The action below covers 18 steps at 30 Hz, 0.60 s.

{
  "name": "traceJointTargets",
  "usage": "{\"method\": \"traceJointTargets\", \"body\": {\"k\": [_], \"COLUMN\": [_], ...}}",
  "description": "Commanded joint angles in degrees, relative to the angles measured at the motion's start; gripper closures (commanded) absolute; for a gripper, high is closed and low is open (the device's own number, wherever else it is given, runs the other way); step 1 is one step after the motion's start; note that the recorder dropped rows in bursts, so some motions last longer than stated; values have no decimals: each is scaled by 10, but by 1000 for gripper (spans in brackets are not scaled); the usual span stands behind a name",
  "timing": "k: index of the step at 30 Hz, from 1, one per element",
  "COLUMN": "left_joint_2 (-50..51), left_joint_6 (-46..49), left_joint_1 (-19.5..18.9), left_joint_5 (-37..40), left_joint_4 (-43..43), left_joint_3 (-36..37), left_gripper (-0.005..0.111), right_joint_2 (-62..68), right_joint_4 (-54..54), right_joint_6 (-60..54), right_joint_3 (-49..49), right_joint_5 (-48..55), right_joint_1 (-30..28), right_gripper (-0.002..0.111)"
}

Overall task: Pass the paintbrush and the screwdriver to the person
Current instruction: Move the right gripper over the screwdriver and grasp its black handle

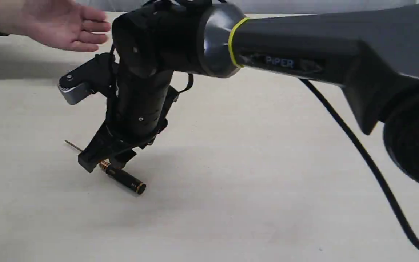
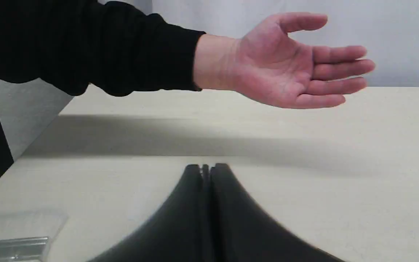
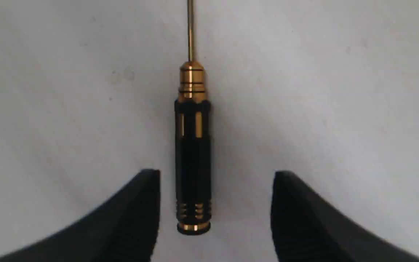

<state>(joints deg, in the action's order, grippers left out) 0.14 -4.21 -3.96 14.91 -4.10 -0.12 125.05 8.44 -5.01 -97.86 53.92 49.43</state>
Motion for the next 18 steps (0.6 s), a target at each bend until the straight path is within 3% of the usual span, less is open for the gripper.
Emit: {"method": "traceJointTargets", "body": {"k": [1,13,18], "left_joint_2": [-1,-1,-1], "left_joint_6": [-1,-1,-1], "left_joint_1": [3,3,3], "left_joint_5": [-5,-6,-6], "left_joint_4": [2,2,2], "left_joint_3": [1,1,1], "left_gripper": [107,107,107], "right_joint_2": [20,82,89], "right_joint_4": [10,48,46], "right_joint_6": [-6,-18,-18], "right_joint_3": [-1,-1,-1], "right_joint_5": [-11,-14,-15], "right_joint_1": [0,0,0], "right_gripper": [58,61,92]}}
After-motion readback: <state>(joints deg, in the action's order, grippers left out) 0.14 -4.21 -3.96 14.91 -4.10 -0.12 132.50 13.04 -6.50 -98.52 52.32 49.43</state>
